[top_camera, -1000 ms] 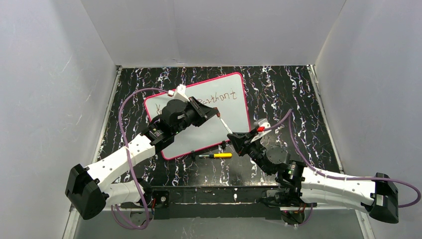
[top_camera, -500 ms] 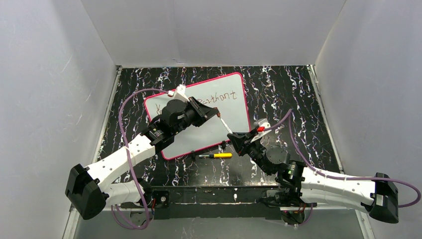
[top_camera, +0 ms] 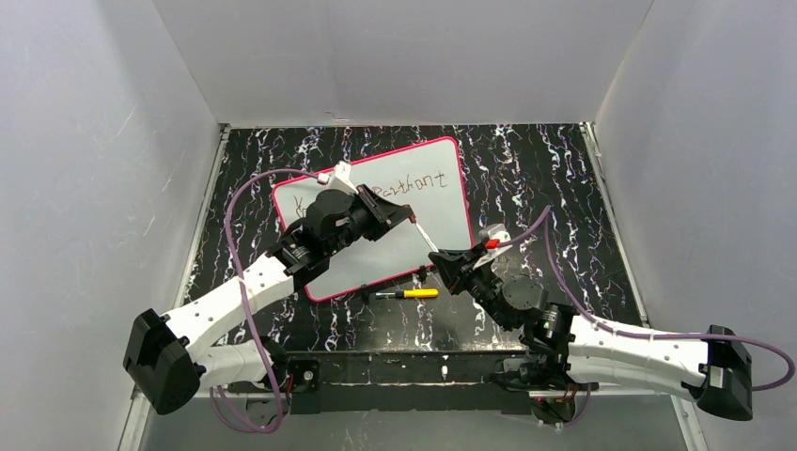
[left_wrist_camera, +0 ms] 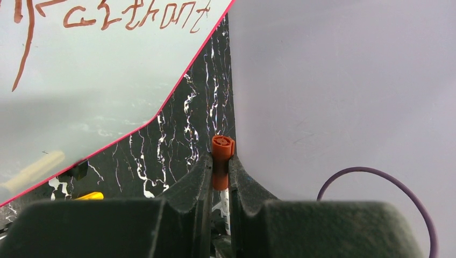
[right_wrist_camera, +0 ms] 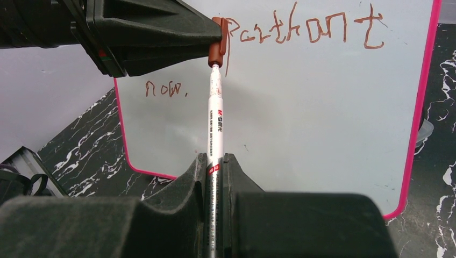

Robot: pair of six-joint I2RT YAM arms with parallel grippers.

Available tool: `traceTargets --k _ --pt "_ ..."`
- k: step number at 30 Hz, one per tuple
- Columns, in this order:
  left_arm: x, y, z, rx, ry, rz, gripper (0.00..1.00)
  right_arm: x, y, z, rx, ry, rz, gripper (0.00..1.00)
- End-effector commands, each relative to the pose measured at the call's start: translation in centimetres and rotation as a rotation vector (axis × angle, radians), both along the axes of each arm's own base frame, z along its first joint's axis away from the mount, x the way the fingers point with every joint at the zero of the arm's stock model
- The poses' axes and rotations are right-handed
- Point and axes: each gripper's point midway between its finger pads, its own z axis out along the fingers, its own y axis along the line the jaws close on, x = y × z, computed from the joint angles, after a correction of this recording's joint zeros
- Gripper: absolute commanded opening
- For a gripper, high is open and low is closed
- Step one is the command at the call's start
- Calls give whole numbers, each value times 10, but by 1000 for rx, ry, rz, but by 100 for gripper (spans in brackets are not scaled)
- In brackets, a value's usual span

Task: Write a sentence on the whiteboard
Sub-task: Close the pen cap.

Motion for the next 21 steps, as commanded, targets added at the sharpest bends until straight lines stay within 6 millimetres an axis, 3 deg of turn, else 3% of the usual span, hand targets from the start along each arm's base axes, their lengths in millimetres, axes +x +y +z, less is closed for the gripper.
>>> traceTargets --k 1,12,21 --pt "-2 1 12 -16 -33 -5 0 6 0 38 96 -45 -33 1" --pt "-10 -4 10 -25 -22 -25 0 15 -2 42 91 -56 -91 1" --pt "-17 -11 4 -19 -15 -39 0 19 9 58 92 -91 -90 1"
